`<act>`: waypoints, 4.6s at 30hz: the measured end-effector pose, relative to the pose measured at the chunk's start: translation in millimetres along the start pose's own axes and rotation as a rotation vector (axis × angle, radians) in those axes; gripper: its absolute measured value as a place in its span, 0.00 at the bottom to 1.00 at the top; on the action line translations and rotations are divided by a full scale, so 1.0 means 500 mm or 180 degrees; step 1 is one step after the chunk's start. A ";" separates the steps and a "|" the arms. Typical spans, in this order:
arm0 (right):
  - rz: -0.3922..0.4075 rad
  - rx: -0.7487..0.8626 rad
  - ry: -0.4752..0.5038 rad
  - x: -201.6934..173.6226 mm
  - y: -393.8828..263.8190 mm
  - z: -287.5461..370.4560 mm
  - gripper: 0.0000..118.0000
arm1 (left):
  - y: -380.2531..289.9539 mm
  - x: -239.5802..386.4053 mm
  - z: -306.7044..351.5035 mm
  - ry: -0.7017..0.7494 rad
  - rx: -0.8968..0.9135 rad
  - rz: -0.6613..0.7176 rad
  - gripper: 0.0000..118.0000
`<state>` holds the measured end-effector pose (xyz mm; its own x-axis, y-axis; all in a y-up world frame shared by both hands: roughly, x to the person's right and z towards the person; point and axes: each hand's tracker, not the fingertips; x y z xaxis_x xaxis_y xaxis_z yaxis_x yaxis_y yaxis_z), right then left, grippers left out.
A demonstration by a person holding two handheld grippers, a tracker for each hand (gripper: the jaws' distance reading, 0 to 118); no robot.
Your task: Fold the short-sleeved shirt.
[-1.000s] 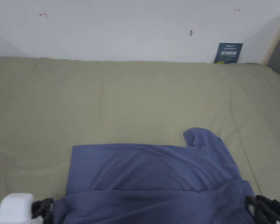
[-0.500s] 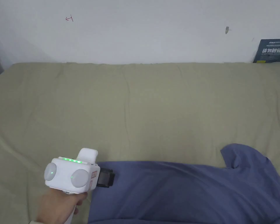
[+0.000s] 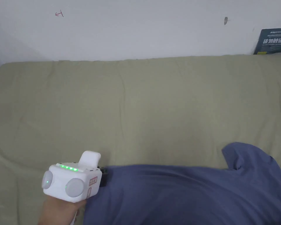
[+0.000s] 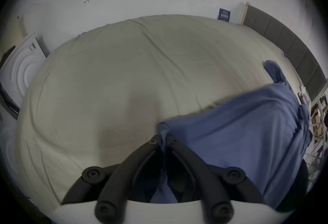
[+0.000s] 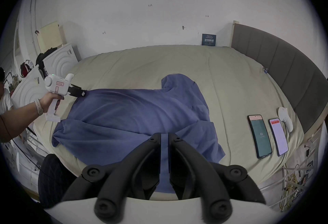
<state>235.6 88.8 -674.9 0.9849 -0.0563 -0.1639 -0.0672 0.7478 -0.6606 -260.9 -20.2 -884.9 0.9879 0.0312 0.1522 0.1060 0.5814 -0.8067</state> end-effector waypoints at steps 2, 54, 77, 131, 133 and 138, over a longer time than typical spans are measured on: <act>0.0031 -0.0007 0.0001 0.008 0.013 -0.016 0.08 | -0.010 0.010 0.020 -0.0012 0.0071 0.0009 0.04; 0.0557 -0.0281 0.0266 0.109 -0.031 0.073 0.01 | -0.336 0.075 0.452 -0.0592 0.0192 0.0547 0.04; -0.0107 0.0954 0.0013 -0.101 -0.076 0.252 0.00 | -0.439 0.099 0.546 0.0506 0.0768 0.0904 0.01; 0.0048 0.0701 0.0690 -0.179 -0.086 0.231 0.00 | -0.226 0.221 0.356 -0.0508 0.0428 0.0784 0.06; 0.0028 0.0733 0.0685 -0.167 -0.095 0.241 0.00 | -0.231 0.277 0.300 -0.0499 0.0169 0.0709 0.06; -0.0098 0.0817 0.0643 -0.134 -0.111 0.265 0.00 | -0.246 0.306 0.188 -0.0428 -0.0084 0.0760 0.22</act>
<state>194.5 138.7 -530.5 0.9325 -0.1924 -0.3056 0.0300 0.8845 -0.4655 -133.3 -10.4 -708.4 0.9615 0.2734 0.0290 -0.1234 0.5232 -0.8432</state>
